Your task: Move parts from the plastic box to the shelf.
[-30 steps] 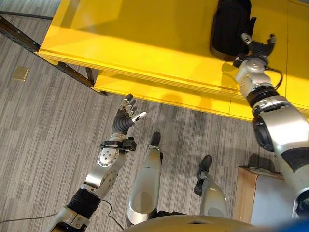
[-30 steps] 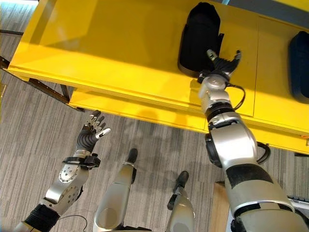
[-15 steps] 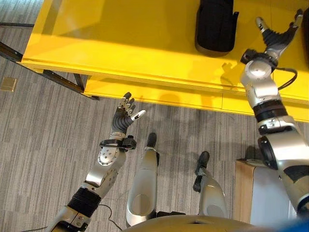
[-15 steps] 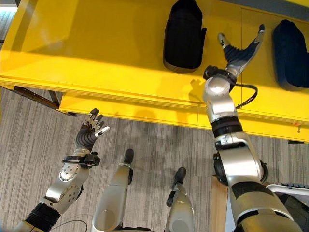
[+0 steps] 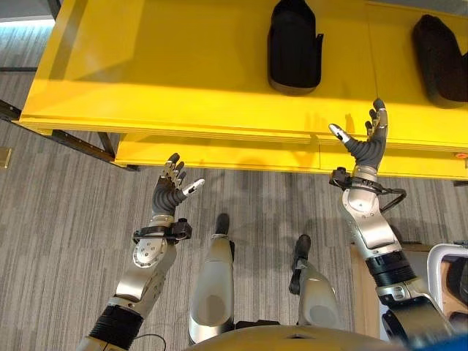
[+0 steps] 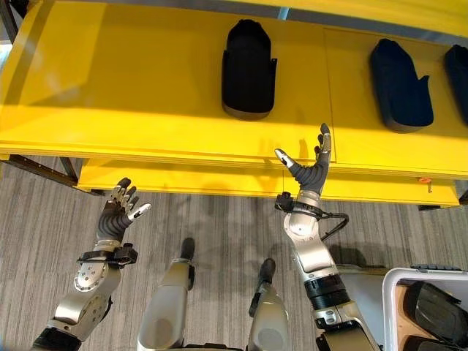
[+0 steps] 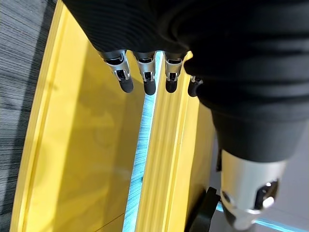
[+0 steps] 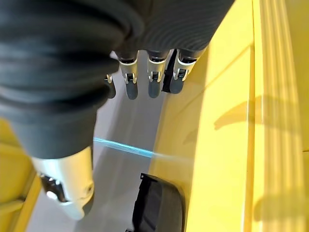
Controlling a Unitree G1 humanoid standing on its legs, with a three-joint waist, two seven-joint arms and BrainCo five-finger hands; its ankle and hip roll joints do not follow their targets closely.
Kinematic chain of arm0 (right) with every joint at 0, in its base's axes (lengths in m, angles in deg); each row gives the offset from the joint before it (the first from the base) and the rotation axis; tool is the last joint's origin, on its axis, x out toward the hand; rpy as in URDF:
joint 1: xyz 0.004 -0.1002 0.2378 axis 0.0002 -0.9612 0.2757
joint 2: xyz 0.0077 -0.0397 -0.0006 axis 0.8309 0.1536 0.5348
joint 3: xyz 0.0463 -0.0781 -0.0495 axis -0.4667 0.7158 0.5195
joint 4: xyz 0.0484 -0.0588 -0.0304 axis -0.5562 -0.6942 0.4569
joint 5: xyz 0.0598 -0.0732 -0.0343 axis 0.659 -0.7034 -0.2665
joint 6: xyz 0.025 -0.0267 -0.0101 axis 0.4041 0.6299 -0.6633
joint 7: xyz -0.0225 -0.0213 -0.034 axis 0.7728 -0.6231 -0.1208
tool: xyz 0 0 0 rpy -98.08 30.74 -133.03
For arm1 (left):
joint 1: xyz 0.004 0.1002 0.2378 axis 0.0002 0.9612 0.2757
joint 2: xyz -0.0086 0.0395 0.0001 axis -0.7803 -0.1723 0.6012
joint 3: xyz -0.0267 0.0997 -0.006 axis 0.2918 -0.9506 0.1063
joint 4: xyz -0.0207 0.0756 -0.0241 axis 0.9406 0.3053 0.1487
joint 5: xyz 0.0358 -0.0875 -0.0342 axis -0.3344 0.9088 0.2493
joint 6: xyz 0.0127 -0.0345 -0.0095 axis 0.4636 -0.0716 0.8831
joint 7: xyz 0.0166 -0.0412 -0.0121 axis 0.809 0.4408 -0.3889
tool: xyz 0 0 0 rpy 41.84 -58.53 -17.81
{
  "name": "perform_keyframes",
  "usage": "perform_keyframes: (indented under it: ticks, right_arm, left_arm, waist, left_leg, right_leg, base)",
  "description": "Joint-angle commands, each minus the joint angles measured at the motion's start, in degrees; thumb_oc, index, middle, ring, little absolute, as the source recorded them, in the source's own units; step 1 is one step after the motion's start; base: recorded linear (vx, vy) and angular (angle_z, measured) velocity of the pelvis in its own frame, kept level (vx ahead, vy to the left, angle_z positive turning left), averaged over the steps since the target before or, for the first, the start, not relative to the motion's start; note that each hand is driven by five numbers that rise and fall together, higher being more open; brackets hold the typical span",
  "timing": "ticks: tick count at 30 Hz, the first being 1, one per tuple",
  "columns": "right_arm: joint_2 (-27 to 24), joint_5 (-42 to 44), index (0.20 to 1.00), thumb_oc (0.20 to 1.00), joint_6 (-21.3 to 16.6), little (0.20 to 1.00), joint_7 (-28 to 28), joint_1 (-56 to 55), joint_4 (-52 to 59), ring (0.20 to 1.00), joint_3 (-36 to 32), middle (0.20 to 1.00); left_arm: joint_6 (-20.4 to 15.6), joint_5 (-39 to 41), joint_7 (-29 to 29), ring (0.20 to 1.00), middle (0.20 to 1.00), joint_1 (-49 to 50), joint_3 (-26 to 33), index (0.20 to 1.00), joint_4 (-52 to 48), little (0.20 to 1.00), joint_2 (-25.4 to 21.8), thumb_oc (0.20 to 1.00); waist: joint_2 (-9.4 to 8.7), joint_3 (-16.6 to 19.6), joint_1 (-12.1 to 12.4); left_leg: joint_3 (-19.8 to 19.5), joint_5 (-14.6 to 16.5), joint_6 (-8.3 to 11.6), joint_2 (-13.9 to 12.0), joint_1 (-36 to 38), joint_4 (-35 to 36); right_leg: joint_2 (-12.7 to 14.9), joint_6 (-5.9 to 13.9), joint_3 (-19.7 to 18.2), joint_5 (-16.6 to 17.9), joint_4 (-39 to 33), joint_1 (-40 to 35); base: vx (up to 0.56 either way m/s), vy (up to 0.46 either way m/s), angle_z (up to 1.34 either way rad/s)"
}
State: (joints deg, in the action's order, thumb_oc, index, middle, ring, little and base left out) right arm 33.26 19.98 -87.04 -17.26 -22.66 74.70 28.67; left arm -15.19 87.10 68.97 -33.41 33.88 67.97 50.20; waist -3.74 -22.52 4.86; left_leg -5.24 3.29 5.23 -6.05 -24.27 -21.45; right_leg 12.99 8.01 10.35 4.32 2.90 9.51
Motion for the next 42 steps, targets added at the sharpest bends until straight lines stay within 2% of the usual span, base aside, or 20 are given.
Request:
perform_keyframes:
  ticks: [1, 6, 11, 15, 17, 19, 22, 25, 26, 27, 28, 29, 30, 32, 33, 34, 35, 38, 39, 42]
  right_arm:
    - [-1.8, -2.3, 1.0, 1.0, -4.5, 1.0, 4.0, -1.4, 3.2, 1.0, -3.6, 1.0]
    - [-3.1, 0.2, 1.0, 1.0, -5.1, 1.0, 12.0, -14.5, 8.2, 1.0, -3.3, 1.0]
    - [-3.7, 1.5, 1.0, 1.0, -4.3, 1.0, 15.1, -19.6, 8.3, 1.0, -4.1, 1.0]
    - [-5.6, -0.1, 1.0, 1.0, -4.3, 1.0, 16.5, -20.4, 7.8, 1.0, -5.3, 1.0]
    - [-8.1, 1.1, 1.0, 1.0, -3.8, 1.0, 18.4, -19.8, 6.8, 1.0, -5.8, 1.0]
    - [-8.8, 2.0, 1.0, 1.0, -4.1, 1.0, 19.3, -20.1, 6.8, 1.0, -5.8, 1.0]
    - [-8.5, 2.5, 1.0, 1.0, -4.4, 1.0, 19.7, -21.8, 7.1, 1.0, -5.9, 1.0]
    - [-7.5, 3.9, 1.0, 1.0, -4.6, 1.0, 19.2, -23.4, 7.2, 1.0, -6.4, 1.0]
    - [-7.2, 3.7, 1.0, 1.0, -4.6, 1.0, 19.2, -24.4, 7.7, 1.0, -6.7, 1.0]
    - [-6.3, 4.0, 1.0, 1.0, -4.3, 1.0, 19.4, -25.3, 7.8, 1.0, -6.1, 1.0]
    - [-6.3, 4.0, 1.0, 1.0, -4.3, 1.0, 19.4, -25.2, 7.8, 1.0, -6.1, 1.0]
    - [-6.0, 4.2, 1.0, 1.0, -4.4, 1.0, 19.7, -25.2, 7.6, 1.0, -5.7, 1.0]
    - [-5.6, 5.1, 1.0, 1.0, -4.7, 1.0, 20.6, -24.4, 6.6, 1.0, -4.2, 1.0]
    - [-5.4, 6.0, 1.0, 1.0, -4.6, 1.0, 21.2, -22.9, 5.1, 1.0, -3.1, 1.0]
    - [-5.4, 6.0, 1.0, 1.0, -4.6, 1.0, 21.2, -22.9, 5.1, 1.0, -3.1, 1.0]
    - [-5.1, 6.5, 1.0, 1.0, -4.5, 1.0, 21.5, -20.6, 4.2, 1.0, -1.5, 1.0]
    - [-4.4, 7.6, 1.0, 1.0, -4.3, 1.0, 22.0, -19.5, 3.3, 1.0, -0.7, 1.0]
    - [-3.7, 9.2, 1.0, 1.0, -3.9, 1.0, 22.0, -19.8, 3.4, 1.0, -0.9, 1.0]
    - [-3.3, 10.2, 1.0, 1.0, -3.4, 1.0, 23.0, -20.5, 3.8, 1.0, -0.6, 1.0]
    - [-2.8, 11.3, 1.0, 1.0, -2.9, 1.0, 23.2, -20.7, 3.7, 1.0, -0.3, 1.0]
  left_arm:
    - [-2.1, -2.9, 1.6, 1.0, 1.0, 1.9, 0.0, 1.0, -4.2, 1.0, -0.7, 1.0]
    - [-2.0, -3.5, 3.8, 1.0, 1.0, 6.9, 2.9, 1.0, -3.6, 1.0, 0.0, 1.0]
    - [-1.7, -4.0, 5.3, 1.0, 1.0, 8.1, 3.5, 1.0, -2.0, 1.0, 2.4, 1.0]
    - [-2.2, -3.5, 5.7, 1.0, 1.0, 7.9, 4.0, 1.0, -1.6, 1.0, 3.6, 1.0]
    - [-2.5, -3.2, 5.8, 1.0, 1.0, 7.3, 4.6, 1.0, -1.1, 1.0, 5.0, 1.0]
    - [-2.5, -2.8, 5.3, 1.0, 1.0, 7.4, 5.1, 1.0, -0.5, 1.0, 6.4, 1.0]
    - [-2.4, -1.9, 5.7, 1.0, 1.0, 6.9, 4.4, 1.0, 0.8, 1.0, 7.6, 1.0]
    - [-1.6, -2.7, 6.1, 1.0, 1.0, 5.5, 3.2, 1.0, 1.7, 1.0, 7.8, 1.0]
    - [-1.5, -3.1, 6.4, 1.0, 1.0, 5.5, 3.1, 1.0, 1.7, 1.0, 8.0, 1.0]
    - [-1.5, -4.2, 6.5, 1.0, 1.0, 6.3, 3.1, 1.0, 1.5, 1.0, 8.2, 1.0]
    - [-1.5, -4.2, 6.5, 1.0, 1.0, 6.3, 3.1, 1.0, 1.5, 1.0, 8.2, 1.0]
    - [-1.6, -4.2, 6.2, 1.0, 1.0, 6.6, 3.0, 1.0, 1.7, 1.0, 8.5, 1.0]
    - [-1.8, -4.5, 6.4, 1.0, 1.0, 7.1, 2.8, 1.0, 1.6, 1.0, 9.2, 1.0]
    - [-1.8, -5.4, 6.5, 1.0, 1.0, 6.8, 2.5, 1.0, 1.3, 1.0, 8.9, 1.0]
    - [-1.8, -5.4, 6.5, 1.0, 1.0, 6.8, 2.5, 1.0, 1.3, 1.0, 8.9, 1.0]
    - [-2.1, -5.3, 6.3, 1.0, 1.0, 6.5, 2.5, 1.0, 0.6, 1.0, 8.3, 1.0]
    - [-2.5, -4.3, 6.6, 1.0, 1.0, 6.1, 2.3, 1.0, 0.9, 1.0, 8.7, 1.0]
    - [-2.3, -3.8, 6.5, 1.0, 1.0, 5.2, 2.2, 1.0, 0.7, 1.0, 8.3, 1.0]
    - [-2.1, -4.0, 6.7, 1.0, 1.0, 6.1, 2.4, 1.0, 0.0, 1.0, 7.7, 1.0]
    - [-1.7, -3.3, 7.0, 1.0, 1.0, 6.5, 2.6, 1.0, 0.0, 1.0, 7.2, 1.0]
  waist:
    - [1.2, 5.5, -0.6]
    - [1.32, 10.4, -3.5]
    - [2.43, 14.5, -5.4]
    - [3.03, 15.2, -6.0]
    - [3.45, 14.9, -6.7]
    - [3.63, 14.2, -6.5]
    - [3.76, 13.1, -6.7]
    - [3.15, 12.7, -8.0]
    - [3.06, 12.6, -8.6]
    - [2.77, 12.7, -8.1]
    - [2.78, 12.7, -8.1]
    - [2.68, 12.8, -7.6]
    - [2.25, 12.9, -5.9]
    - [2.13, 13.2, -5.0]
    - [2.13, 13.3, -5.1]
    - [1.92, 13.6, -4.1]
    - [2.06, 14.3, -4.4]
    - [1.96, 15.1, -4.5]
    - [1.84, 16.0, -4.7]
    - [1.87, 16.0, -5.0]
  left_leg:
    - [0.3, -7.3, 0.69, -3.4, 6.6, 14.0]
    - [3.1, -10.1, 1.46, -5.3, 13.3, 21.7]
    - [5.0, -12.3, 2.95, -6.8, 17.2, 26.4]
    - [5.5, -12.7, 3.37, -7.9, 18.2, 26.4]
    - [6.5, -13.7, 3.17, -9.9, 19.6, 26.4]
    - [7.2, -16.6, 3.49, -11.4, 19.9, 26.3]
    - [7.7, -20.7, 3.8, -11.8, 18.8, 25.2]
    - [13.4, -21.5, 2.7, -11.7, 15.8, 22.7]
    - [15.9, -20.1, 2.25, -11.0, 15.5, 22.3]
    - [14.2, -16.4, 0.9, -6.8, 15.0, 21.3]
    - [14.2, -16.5, 0.81, -6.8, 14.8, 21.2]
    - [11.3, -14.6, -0.21, -3.4, 14.6, 21.1]
    - [1.1, -10.7, -2.36, 5.2, 14.3, 21.2]
    - [-5.9, -10.0, -3.27, 9.8, 14.3, 21.7]
    - [-5.9, -10.0, -3.27, 9.8, 14.3, 21.7]
    - [-12.5, -9.1, -4.53, 13.5, 14.7, 21.5]
    - [-11.5, -9.3, -5.02, 12.8, 16.1, 22.5]
    - [-10.5, -9.0, -5.35, 12.7, 17.4, 22.9]
    - [-8.9, -7.9, -6.73, 12.5, 20.0, 24.2]
    - [-5.7, -6.8, -7.77, 11.9, 21.5, 24.4]
  right_leg:
    - [0.4, 1.45, 1.8, -6.3, 5.7, -3.5]
    - [-1.3, 1.93, 0.8, -4.5, 0.5, -7.4]
    - [-2.6, 1.93, 0.2, -4.1, -2.5, -10.2]
    - [-3.7, 1.23, -0.5, -5.3, -1.4, -10.3]
    - [-6.0, -0.35, -3.2, -7.6, 1.4, -8.9]
    - [-8.5, -2.01, -4.9, -8.6, 2.4, -8.0]
    - [-9.8, -3.34, -4.7, -7.9, 0.8, -8.8]
    - [-9.9, -4.35, -3.1, -6.8, -3.1, -10.5]
    - [-10.1, -4.57, -2.5, -6.4, -4.0, -10.9]
    - [-9.8, -4.25, -2.8, -5.5, -6.0, -11.8]
    - [-9.8, -4.24, -2.8, -5.3, -6.1, -11.6]
    - [-9.7, -4.09, -3.6, -4.7, -6.5, -11.4]
    - [-10.2, -4.09, -5.9, -3.4, -7.5, -10.8]
    - [-11.5, -4.17, -8.0, -2.5, -7.7, -9.9]
    - [-11.5, -4.17, -7.9, -2.5, -7.7, -9.8]
    - [-12.8, -4.1, -11.3, -2.1, -7.5, -9.1]
    - [-13.6, -3.92, -13.3, -2.0, -7.0, -9.1]
    - [-13.5, -4.08, -13.8, -2.3, -6.8, -9.7]
    - [-13.4, -3.75, -15.6, -2.9, -6.0, -10.5]
    - [-13.6, -3.23, -18.0, -3.0, -3.9, -10.0]
  base:
    - [0.07, -0.014, -0.03]
    - [0.09, -0.012, -0.09]
    - [0.05, -0.029, -0.17]
    - [-0.01, -0.072, -0.12]
    - [-0.08, -0.233, -0.24]
    - [-0.09, -0.272, -0.48]
    - [-0.07, -0.2, -0.38]
    - [-0.06, -0.186, 0.04]
    - [-0.04, -0.152, 0.33]
    - [-0.03, -0.095, 0.32]
    - [-0.01, -0.032, 0.23]
    - [0.02, 0.001, -0.18]
    - [0.03, -0.018, -0.57]
    - [0.04, -0.026, -1.16]
    - [0.05, 0.002, -0.92]
    - [0.08, 0.073, -0.4]
    - [0.08, 0.073, -0.13]
    - [0.12, 0.115, -0.81]
    - [0.17, 0.149, -0.69]
    - [0.06, 0.086, -0.58]
